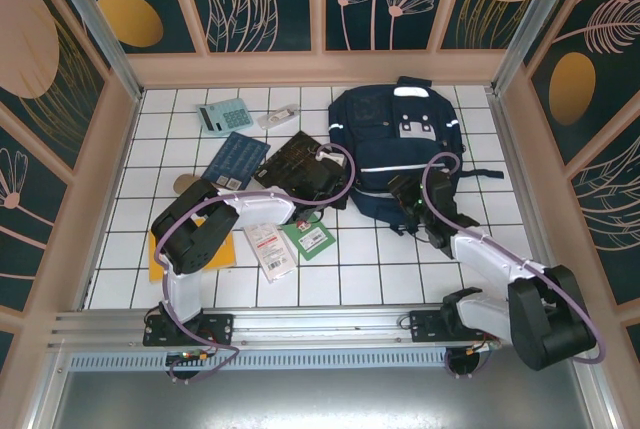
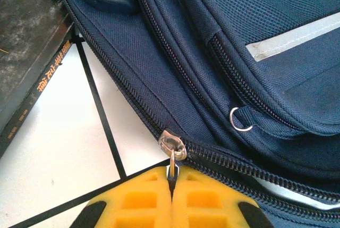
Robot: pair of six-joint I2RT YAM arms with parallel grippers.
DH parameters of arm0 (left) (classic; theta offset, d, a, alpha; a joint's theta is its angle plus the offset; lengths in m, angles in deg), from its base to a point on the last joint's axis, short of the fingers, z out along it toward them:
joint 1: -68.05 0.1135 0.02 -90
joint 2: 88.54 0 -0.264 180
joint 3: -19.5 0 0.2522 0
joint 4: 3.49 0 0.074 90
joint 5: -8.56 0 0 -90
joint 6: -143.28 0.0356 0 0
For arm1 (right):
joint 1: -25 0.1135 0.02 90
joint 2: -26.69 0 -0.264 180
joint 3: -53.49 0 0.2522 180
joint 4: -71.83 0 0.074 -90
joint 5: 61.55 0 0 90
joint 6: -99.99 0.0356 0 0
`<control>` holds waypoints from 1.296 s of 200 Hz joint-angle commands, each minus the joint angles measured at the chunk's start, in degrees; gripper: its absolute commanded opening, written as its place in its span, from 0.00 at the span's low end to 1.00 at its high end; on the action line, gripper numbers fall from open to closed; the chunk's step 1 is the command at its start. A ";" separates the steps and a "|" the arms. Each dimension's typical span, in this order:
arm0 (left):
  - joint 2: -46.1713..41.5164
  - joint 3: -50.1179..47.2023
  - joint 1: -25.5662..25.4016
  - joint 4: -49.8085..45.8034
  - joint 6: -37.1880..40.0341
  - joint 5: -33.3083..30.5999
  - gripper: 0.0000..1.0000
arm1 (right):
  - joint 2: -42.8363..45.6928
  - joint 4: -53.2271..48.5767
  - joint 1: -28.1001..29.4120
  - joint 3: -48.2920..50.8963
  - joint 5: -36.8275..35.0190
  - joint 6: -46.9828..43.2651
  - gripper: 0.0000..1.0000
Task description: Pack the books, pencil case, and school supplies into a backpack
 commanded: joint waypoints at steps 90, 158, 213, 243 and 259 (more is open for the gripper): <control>-0.62 1.81 -0.73 -2.22 1.97 -5.37 0.00 | 2.66 -0.73 -6.60 0.50 0.60 -2.08 0.00; 1.61 4.52 5.39 -5.33 0.63 -7.53 0.00 | 9.36 -5.19 -13.36 0.82 1.31 -6.53 0.00; 10.05 14.62 8.98 -8.51 1.97 -7.81 0.00 | 11.19 -6.36 -15.87 0.92 2.51 -8.25 0.00; 14.52 21.42 9.69 -11.45 1.53 -11.25 0.00 | 12.06 -6.71 -16.78 1.57 2.92 -8.67 0.00; 16.67 24.41 11.16 -12.94 -0.08 -11.40 0.00 | 12.74 -6.78 -17.40 1.86 3.28 -8.81 0.00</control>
